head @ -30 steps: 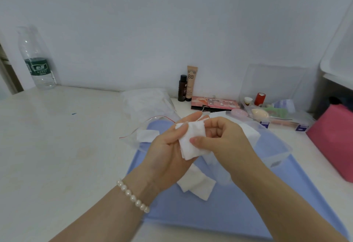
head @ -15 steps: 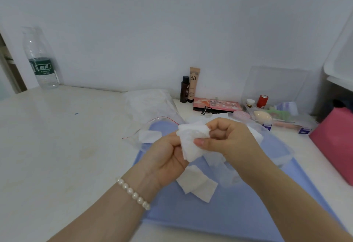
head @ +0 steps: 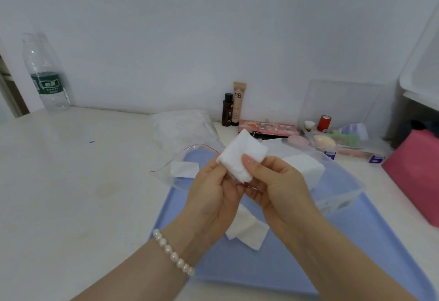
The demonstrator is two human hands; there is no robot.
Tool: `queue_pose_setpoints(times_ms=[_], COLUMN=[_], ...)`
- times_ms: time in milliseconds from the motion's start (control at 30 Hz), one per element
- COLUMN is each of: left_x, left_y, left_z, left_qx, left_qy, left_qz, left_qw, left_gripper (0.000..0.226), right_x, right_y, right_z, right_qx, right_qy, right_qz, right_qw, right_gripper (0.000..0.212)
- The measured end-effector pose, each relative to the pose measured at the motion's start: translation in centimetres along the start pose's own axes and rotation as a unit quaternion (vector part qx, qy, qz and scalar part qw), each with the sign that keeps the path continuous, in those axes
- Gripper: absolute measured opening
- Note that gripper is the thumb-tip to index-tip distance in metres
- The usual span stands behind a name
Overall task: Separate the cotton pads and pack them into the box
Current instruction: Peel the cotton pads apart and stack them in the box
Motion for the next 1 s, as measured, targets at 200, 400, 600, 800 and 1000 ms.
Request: queue_pose_setpoints(times_ms=[200, 400, 600, 800, 1000], left_x=[-0.3, -0.2, -0.1, 0.0, -0.2], left_y=[0.6, 0.5, -0.1, -1.7, -2.9], left_z=[-0.2, -0.5, -0.5, -0.7, -1.0], left_qx=[-0.04, -0.041, -0.006, -0.016, 0.005], left_qy=[0.001, 0.027, 0.065, 0.09, 0.123], left_qz=[0.045, 0.034, -0.016, -0.011, 0.003], left_qw=[0.998, 0.998, 0.998, 0.996, 0.992], left_gripper=[0.051, 0.064, 0.032, 0.046, 0.02], right_x=[0.1, 0.2, 0.1, 0.2, 0.5], right_y=[-0.2, -0.3, -0.2, 1.8, 2.5], right_z=[0.3, 0.4, 0.3, 0.4, 0.3], right_qx=[-0.02, -0.031, -0.039, -0.138, -0.244], right_qy=[-0.032, -0.036, -0.051, -0.021, 0.007], right_qz=[-0.002, 0.0, 0.013, 0.056, 0.075], right_qw=[0.999, 0.999, 0.998, 0.989, 0.967], right_gripper=[0.014, 0.015, 0.027, 0.021, 0.014])
Point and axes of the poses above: each hand's wrist, its own x-axis towards the middle knuckle, its own z-axis out of the back of the hand, y = z × x, the point moved 6 cm from there along x, towards the middle knuckle, and after that the axes turned 8 degrees about y, right-handed, at the moved point
